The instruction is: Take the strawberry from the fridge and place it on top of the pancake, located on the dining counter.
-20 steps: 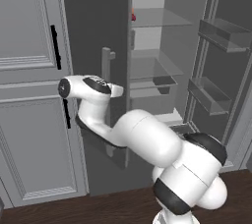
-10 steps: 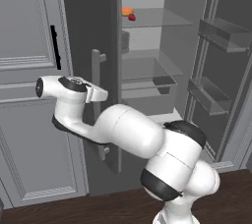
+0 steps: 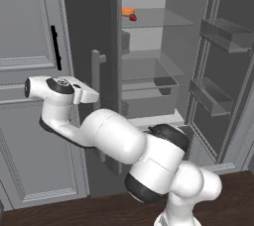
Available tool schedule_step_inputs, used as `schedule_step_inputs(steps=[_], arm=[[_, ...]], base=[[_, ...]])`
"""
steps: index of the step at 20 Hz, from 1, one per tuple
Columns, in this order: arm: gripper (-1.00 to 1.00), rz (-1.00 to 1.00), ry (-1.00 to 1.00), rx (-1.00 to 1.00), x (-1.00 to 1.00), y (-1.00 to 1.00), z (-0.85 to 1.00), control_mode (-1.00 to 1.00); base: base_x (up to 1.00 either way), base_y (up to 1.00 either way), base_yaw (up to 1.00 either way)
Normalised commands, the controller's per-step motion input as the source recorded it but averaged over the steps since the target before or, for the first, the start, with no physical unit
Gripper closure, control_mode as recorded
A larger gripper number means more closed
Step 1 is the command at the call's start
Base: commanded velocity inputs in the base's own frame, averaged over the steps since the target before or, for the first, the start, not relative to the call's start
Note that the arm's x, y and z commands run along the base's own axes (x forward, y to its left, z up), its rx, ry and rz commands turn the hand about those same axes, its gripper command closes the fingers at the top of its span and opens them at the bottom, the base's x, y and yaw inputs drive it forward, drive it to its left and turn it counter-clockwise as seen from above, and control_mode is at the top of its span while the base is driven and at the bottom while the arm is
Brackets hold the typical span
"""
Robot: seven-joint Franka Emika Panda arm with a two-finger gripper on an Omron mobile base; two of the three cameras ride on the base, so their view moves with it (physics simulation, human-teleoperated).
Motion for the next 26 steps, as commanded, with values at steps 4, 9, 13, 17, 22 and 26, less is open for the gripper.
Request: schedule_step_inputs(steps=[4,9,13,17,22,26], arm=[[-1.00,0.00,0.02,0.12,-0.63,0.02,0.00,-1.00],[-1.00,0.09,0.00,0.31,-1.00,-0.60,0.00,-1.00],[-1.00,0.31,-0.03,0.50,-0.96,-1.00,0.00,-1.00],[-1.00,0.35,-0.02,0.60,-0.61,-1.00,0.00,-1.00],[-1.00,0.31,0.01,0.69,-0.34,-1.00,0.00,-1.00],[-1.00,0.23,0.14,0.85,-0.01,-0.93,0.00,-1.00]], base=[[0.00,0.00,0.00],[0.00,0.00,0.00],[0.00,0.00,0.00],[0.00,0.00,0.00],[0.00,0.00,0.00],[0.00,0.00,0.00]])
